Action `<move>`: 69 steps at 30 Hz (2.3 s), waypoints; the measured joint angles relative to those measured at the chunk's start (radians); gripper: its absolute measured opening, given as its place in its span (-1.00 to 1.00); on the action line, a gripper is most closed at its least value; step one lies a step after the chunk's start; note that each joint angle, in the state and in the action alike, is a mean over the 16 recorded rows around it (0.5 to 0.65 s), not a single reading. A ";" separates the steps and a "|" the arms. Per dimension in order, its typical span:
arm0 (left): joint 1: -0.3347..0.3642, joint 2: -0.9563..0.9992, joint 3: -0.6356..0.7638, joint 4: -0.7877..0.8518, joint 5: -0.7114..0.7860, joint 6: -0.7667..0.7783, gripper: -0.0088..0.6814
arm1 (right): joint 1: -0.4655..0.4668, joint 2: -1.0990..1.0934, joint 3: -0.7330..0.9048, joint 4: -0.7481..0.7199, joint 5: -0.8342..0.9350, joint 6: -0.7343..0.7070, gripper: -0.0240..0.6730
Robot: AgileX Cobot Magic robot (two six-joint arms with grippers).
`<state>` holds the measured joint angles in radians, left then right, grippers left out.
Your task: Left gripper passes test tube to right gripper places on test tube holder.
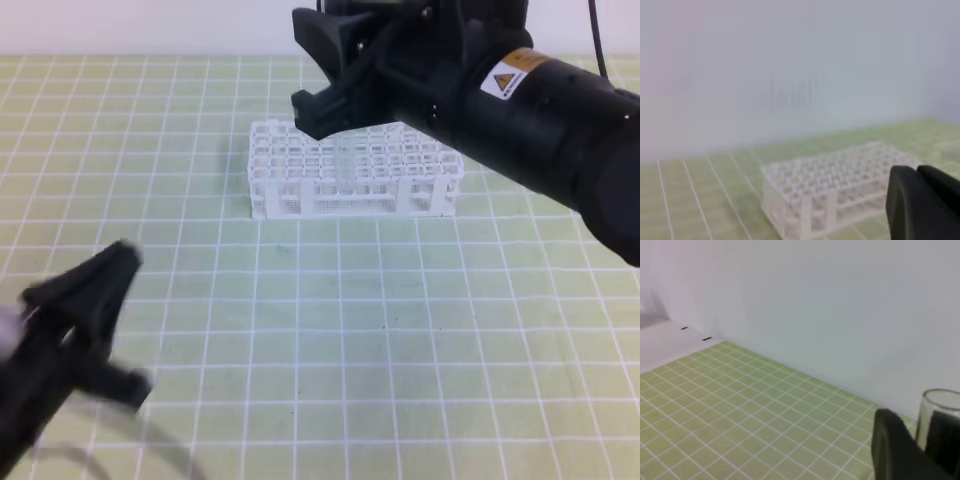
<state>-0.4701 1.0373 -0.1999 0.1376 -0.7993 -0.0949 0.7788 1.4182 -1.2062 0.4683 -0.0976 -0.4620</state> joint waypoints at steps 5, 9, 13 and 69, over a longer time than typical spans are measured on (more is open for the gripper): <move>0.002 -0.043 0.135 -0.037 -0.101 0.055 -0.97 | 0.000 -0.008 0.008 -0.004 0.005 0.000 -0.67; 0.002 -0.042 0.195 -0.041 -0.120 0.071 -0.97 | -0.001 -0.010 0.009 -0.007 0.010 0.000 -0.67; 0.001 -0.024 0.206 -0.042 -0.081 0.068 -0.97 | -0.001 -0.010 0.009 -0.013 0.012 -0.001 -0.67; -0.020 -0.652 -0.090 0.803 0.756 -0.815 -0.97 | -0.002 -0.013 0.009 -0.020 0.029 -0.004 -0.67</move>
<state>-0.4905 0.3855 -0.2895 0.9403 -0.0434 -0.9102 0.7771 1.4054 -1.1968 0.4481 -0.0691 -0.4655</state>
